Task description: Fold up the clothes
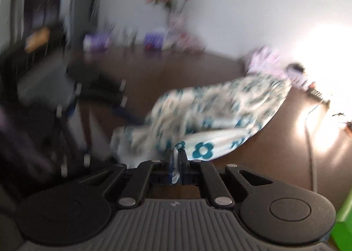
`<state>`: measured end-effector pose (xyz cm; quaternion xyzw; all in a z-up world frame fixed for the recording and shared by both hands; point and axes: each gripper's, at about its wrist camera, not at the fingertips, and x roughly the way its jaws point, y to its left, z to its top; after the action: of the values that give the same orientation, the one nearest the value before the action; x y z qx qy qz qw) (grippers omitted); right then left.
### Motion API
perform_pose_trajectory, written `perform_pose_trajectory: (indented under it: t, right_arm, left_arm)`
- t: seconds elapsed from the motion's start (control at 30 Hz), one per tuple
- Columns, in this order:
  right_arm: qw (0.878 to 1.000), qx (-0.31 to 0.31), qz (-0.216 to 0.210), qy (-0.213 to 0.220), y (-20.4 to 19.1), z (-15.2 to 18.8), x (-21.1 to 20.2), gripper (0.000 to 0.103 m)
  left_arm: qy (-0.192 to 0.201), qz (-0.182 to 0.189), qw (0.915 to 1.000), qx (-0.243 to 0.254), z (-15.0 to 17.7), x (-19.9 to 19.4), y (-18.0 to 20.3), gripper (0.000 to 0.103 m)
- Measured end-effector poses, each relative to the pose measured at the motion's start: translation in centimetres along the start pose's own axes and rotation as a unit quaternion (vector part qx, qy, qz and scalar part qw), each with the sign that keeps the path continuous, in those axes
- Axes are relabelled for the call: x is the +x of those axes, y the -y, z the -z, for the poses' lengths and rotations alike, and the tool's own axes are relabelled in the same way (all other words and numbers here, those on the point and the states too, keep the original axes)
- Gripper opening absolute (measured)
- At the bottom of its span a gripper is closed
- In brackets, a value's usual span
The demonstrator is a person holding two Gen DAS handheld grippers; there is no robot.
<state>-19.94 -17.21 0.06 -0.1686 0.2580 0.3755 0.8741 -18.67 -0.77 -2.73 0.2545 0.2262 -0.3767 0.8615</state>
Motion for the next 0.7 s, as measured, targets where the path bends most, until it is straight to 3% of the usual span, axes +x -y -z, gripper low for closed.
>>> perform_pose_trajectory:
  t: [0.03, 0.07, 0.1, 0.17, 0.4, 0.47, 0.5, 0.63, 0.7]
  right_arm:
    - [1.0, -0.001, 0.004, 0.002, 0.0, 0.1, -0.3, 0.011]
    - [1.0, -0.002, 0.008, 0.004, 0.0, 0.2, -0.6, 0.032]
    - [1.0, -0.001, 0.014, 0.011, 0.0, 0.3, -1.0, 0.061]
    - [0.999, -0.012, 0.017, 0.03, 0.2, 0.4, -1.3, 0.069]
    - [0.998, -0.054, -0.001, 0.031, -0.8, 0.9, -0.6, 0.069]
    - [0.997, -0.066, -0.008, 0.027, -1.2, 1.0, -0.3, 0.058]
    - [0.997, -0.072, -0.011, 0.024, -1.4, 1.1, -0.2, 0.042]
    - [0.995, -0.096, -0.024, 0.016, -2.2, 1.4, 0.4, 0.034]
    - [0.995, -0.09, -0.033, 0.016, -2.3, 1.4, 0.2, 0.022]
  left_arm:
    - [0.002, -0.001, 1.0, 0.001, 0.1, -0.1, 0.1, 0.065]
    - [0.004, -0.002, 1.0, 0.002, 0.2, -0.2, 0.1, 0.065]
    - [0.004, -0.002, 1.0, 0.006, 0.3, -0.3, 0.1, 0.065]
    - [0.004, -0.003, 0.9999, 0.014, 0.4, -0.5, 0.1, 0.065]
    - [0.002, 0.01, 0.9995, 0.031, 0.4, -0.4, -0.3, 0.065]
    - [0.003, 0.01, 0.9993, 0.037, 0.6, -0.5, -0.1, 0.065]
    - [0.004, 0.008, 0.9993, 0.036, 0.7, -0.6, 0.0, 0.065]
    - [0.001, -0.001, 0.9989, 0.047, 0.9, -0.8, 0.7, 0.065]
    - [-0.004, -0.006, 0.9975, 0.071, 0.9, -0.9, 1.0, 0.065]
